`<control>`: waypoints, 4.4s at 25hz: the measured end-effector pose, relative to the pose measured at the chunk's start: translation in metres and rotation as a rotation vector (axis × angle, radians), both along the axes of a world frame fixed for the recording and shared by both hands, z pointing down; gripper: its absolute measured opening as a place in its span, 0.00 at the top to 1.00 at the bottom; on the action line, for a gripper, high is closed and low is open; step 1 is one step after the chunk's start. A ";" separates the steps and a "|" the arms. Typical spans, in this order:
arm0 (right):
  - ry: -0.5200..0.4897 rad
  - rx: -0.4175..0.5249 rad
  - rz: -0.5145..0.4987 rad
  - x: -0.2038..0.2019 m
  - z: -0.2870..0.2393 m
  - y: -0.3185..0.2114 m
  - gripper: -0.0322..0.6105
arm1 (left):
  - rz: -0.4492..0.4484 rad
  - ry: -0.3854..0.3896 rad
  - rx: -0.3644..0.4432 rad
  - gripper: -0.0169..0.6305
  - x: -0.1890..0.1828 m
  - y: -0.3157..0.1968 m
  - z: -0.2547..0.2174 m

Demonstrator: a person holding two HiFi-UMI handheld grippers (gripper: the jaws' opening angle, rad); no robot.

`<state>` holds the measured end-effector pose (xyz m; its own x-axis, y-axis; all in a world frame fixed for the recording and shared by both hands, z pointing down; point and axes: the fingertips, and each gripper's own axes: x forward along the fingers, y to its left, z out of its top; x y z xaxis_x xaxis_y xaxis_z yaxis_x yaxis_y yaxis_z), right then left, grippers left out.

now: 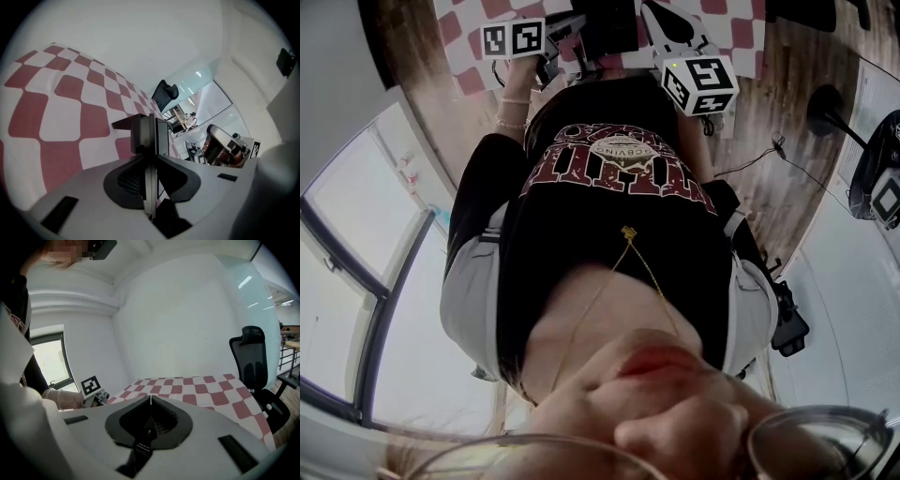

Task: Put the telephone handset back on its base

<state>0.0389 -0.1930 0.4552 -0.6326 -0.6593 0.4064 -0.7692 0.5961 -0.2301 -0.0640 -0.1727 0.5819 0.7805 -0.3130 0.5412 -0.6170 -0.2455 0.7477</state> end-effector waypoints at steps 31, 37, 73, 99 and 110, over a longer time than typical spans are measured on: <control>0.019 -0.005 0.032 -0.007 0.000 0.008 0.91 | -0.073 0.253 0.075 0.73 -0.006 -0.003 0.011; 0.025 0.002 0.004 -0.015 -0.001 0.008 0.91 | -0.060 0.028 0.158 0.70 -0.010 -0.005 0.007; 0.080 -0.040 -0.236 -0.024 0.026 0.011 0.91 | -0.113 -0.413 0.435 0.80 0.004 0.016 -0.019; 0.081 -0.034 -0.270 -0.056 0.019 0.015 0.91 | -0.150 -0.318 0.556 0.96 0.015 -0.001 -0.074; 0.006 0.094 -0.205 -0.069 -0.041 -0.001 0.91 | -0.166 -0.252 0.714 0.96 0.014 -0.022 -0.144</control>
<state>-0.0299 -0.1936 0.4139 -0.7550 -0.5524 0.3533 -0.6310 0.7587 -0.1621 -0.0497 -0.1949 0.4381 0.5727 -0.7549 0.3197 -0.8184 -0.5044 0.2752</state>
